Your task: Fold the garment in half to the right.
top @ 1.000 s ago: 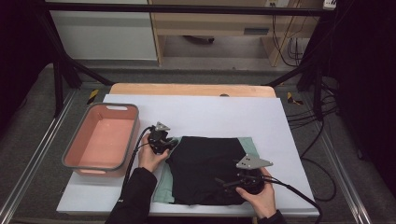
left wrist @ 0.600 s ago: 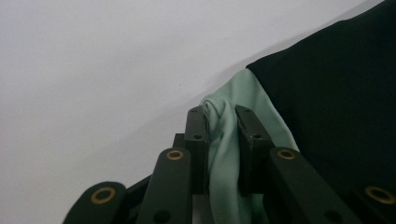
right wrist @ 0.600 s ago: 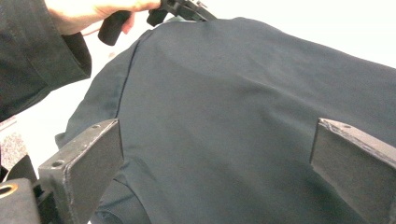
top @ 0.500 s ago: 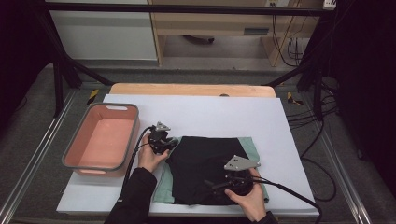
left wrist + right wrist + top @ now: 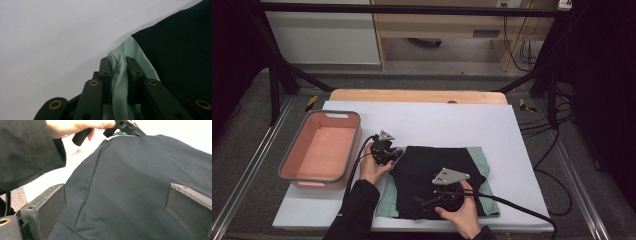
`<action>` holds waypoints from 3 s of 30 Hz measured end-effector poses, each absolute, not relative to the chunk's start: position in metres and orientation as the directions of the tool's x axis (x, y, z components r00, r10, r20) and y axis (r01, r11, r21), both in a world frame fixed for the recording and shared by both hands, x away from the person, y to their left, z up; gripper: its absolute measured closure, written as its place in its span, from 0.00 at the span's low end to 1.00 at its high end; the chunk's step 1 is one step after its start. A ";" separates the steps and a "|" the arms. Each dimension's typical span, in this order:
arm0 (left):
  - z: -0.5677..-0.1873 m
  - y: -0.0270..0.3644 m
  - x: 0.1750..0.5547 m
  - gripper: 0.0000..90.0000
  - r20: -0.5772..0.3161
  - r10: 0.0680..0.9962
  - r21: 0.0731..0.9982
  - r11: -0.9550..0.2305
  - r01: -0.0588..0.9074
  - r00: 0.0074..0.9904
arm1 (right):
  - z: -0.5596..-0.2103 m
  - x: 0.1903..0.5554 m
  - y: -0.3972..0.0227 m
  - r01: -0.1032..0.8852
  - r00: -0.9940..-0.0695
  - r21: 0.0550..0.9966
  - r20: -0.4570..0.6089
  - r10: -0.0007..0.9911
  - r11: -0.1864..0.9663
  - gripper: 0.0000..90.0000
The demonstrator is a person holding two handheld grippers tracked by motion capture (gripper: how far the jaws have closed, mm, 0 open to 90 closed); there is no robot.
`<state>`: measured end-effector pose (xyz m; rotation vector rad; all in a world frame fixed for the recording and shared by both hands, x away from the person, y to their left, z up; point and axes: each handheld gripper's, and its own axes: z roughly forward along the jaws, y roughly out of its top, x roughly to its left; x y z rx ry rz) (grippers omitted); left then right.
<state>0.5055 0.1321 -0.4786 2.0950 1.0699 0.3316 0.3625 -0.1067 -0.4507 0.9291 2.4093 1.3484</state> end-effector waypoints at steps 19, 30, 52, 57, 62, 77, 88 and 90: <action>-0.479 0.133 0.506 0.85 -0.104 0.776 0.719 -0.374 0.586 0.622 | -0.464 0.348 -0.066 0.370 -0.837 0.794 0.059 0.544 0.483 0.11; -0.479 0.133 0.506 0.85 -0.104 0.776 0.719 -0.373 0.586 0.622 | -0.468 0.341 -0.047 0.350 -0.859 0.795 0.061 0.508 0.496 0.19; -0.479 0.133 0.506 0.85 -0.110 0.776 0.722 -0.367 0.587 0.621 | -0.486 0.334 -0.027 0.312 -0.870 0.740 -0.030 0.493 0.596 0.38; -0.480 0.134 0.506 0.85 -0.112 0.776 0.724 -0.364 0.585 0.621 | -0.484 0.335 -0.029 0.314 -0.861 0.736 -0.045 0.507 0.599 0.52; -0.480 0.134 0.506 0.85 -0.118 0.777 0.726 -0.358 0.588 0.619 | -0.482 0.337 -0.030 0.318 -0.855 0.727 -0.058 0.516 0.609 0.64; -0.480 0.135 0.507 0.85 -0.133 0.777 0.726 -0.346 0.595 0.615 | -0.480 0.338 -0.032 0.316 -0.851 0.721 -0.072 0.520 0.617 0.86; -0.477 0.136 0.509 0.87 -0.130 0.768 0.717 -0.364 0.595 0.627 | -0.481 0.337 -0.032 0.310 -0.849 0.728 -0.078 0.523 0.612 0.90; -0.476 0.136 0.510 0.88 -0.131 0.769 0.711 -0.367 0.600 0.626 | -0.480 0.337 -0.033 0.311 -0.849 0.729 -0.075 0.523 0.610 0.90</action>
